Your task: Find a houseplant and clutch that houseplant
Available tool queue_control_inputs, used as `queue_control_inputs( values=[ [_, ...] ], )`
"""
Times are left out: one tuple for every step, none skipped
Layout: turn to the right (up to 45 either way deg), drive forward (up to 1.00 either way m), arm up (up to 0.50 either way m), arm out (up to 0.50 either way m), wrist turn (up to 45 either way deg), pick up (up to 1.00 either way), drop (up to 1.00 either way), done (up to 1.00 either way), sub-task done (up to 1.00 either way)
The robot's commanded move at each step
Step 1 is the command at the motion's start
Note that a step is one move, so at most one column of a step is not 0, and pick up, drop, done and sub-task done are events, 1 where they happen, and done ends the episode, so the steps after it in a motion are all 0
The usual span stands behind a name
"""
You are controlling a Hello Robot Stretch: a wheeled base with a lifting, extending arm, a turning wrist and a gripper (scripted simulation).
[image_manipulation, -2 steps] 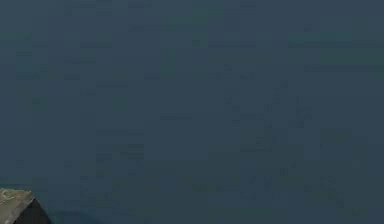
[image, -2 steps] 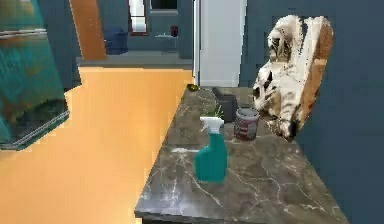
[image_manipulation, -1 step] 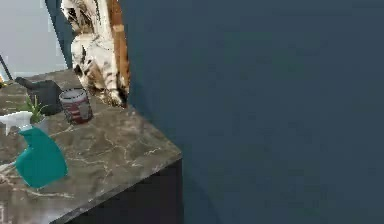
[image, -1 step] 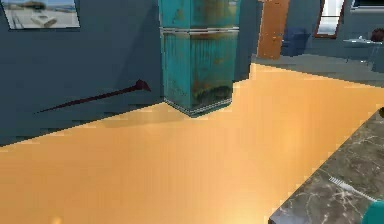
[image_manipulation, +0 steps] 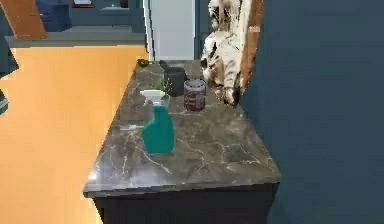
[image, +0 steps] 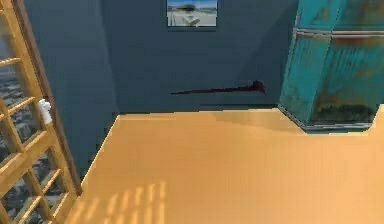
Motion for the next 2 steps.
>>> queue_control_inputs(
  values=[
    [45.0,0.00,0.00,0.00,0.0,0.00,0.00,0.00,0.00],
    [45.0,0.00,0.00,0.00,0.0,0.00,0.00,0.00,0.00]
  ],
)
